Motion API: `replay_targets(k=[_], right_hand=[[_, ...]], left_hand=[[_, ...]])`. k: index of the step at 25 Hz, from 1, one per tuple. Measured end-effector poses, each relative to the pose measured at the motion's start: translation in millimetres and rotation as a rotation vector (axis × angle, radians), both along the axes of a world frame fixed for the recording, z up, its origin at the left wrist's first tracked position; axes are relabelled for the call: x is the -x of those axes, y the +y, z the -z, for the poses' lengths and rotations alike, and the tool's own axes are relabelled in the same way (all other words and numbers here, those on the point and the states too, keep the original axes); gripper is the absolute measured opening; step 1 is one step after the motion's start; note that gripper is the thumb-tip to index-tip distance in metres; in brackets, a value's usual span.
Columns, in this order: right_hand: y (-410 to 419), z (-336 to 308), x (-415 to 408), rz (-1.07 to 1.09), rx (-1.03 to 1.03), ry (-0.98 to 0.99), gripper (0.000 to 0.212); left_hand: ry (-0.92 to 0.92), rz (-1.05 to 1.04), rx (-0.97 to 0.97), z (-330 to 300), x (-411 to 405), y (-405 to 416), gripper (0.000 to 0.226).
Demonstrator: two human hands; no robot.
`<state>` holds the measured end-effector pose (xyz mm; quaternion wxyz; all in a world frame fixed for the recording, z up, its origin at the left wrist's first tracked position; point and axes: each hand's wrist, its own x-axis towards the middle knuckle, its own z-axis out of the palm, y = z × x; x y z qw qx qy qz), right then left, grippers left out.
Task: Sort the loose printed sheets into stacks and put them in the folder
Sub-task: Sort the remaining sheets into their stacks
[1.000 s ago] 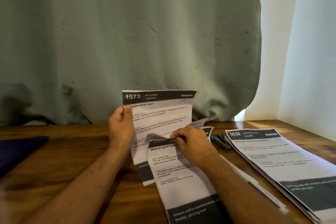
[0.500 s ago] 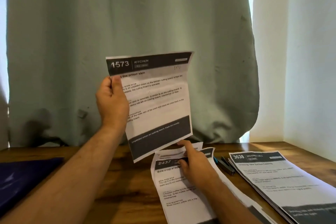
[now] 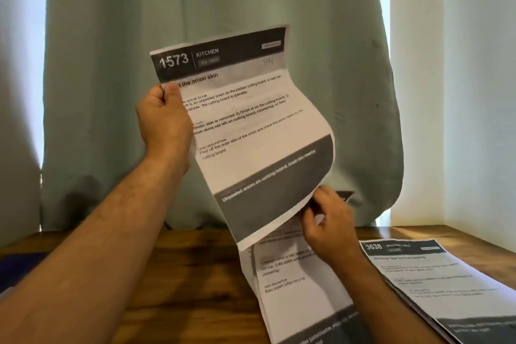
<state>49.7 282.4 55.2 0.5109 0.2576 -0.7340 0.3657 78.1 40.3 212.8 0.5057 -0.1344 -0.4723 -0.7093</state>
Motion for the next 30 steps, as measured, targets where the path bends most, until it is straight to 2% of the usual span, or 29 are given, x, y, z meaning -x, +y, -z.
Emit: replay_targets(k=[5, 10, 15, 18, 20, 24, 30], right_hand=[[10.7, -11.0, -13.7, -0.11, 0.074, 0.059, 0.04], [20.1, -9.1, -9.4, -0.059, 0.142, 0.044, 0.01], [19.4, -18.1, -5.1, -0.078, 0.217, -0.017, 0.017], [13.7, -23.8, -2.8, -0.081, 0.212, -0.047, 0.021], [7.2, -30.7, 1.9, -0.015, 0.13, -0.096, 0.023], [-12.8, -45.4, 22.2, 0.199, -0.079, -0.239, 0.014], [-63.0, -58.1, 49.8, 0.264, -0.244, -0.301, 0.019]], left_hand=[[-0.277, -0.038, -0.019, 44.0, 24.2, -13.7, 0.028], [-0.565, -0.047, 0.031, 114.9, 56.7, -27.7, 0.027], [-0.796, 0.027, -0.023, 177.6, 80.6, -44.8, 0.017], [-0.857, 0.045, 0.042, 210.0, 88.5, -47.3, 0.017], [-0.864, 0.103, 0.053, 218.5, 91.5, -45.2, 0.015], [-0.836, 0.293, -0.062, 218.2, 93.7, -35.5, 0.013], [-0.831, 0.392, -0.022, 218.8, 93.7, -23.0, 0.017]])
